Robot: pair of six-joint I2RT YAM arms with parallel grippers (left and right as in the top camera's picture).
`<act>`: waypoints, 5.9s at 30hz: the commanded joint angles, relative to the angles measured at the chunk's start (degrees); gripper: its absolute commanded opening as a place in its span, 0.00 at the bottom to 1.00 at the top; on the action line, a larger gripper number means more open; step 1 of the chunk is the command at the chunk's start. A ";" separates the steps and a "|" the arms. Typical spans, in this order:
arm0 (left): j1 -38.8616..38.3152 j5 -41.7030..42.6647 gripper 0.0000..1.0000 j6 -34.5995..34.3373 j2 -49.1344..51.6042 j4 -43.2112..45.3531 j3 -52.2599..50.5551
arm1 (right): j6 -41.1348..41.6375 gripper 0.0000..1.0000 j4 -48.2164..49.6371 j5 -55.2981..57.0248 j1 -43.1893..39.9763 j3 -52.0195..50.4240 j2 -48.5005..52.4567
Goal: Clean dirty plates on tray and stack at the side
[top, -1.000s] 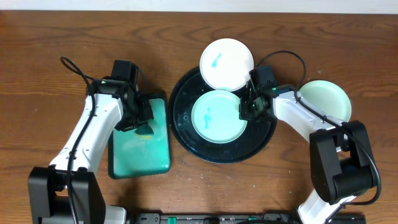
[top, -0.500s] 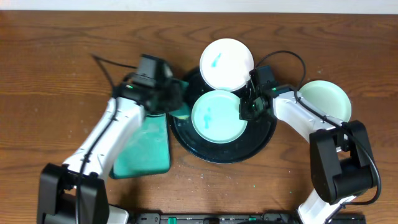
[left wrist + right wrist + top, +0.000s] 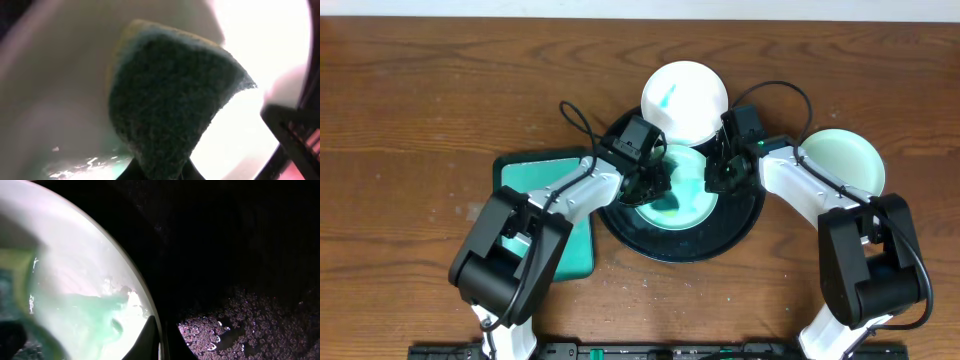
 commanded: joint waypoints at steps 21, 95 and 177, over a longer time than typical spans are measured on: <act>4.04 1.33 0.49 14.45 -1.49 -8.26 2.73 | -0.22 0.01 -0.90 6.03 -0.87 -0.09 0.17; -2.32 -8.24 0.56 15.43 1.68 -23.02 19.69 | -0.22 0.01 -2.45 5.99 -0.87 -0.09 0.17; -4.39 11.39 0.07 15.89 16.26 -16.81 20.96 | -0.22 0.01 -3.28 6.01 -0.87 -0.09 0.17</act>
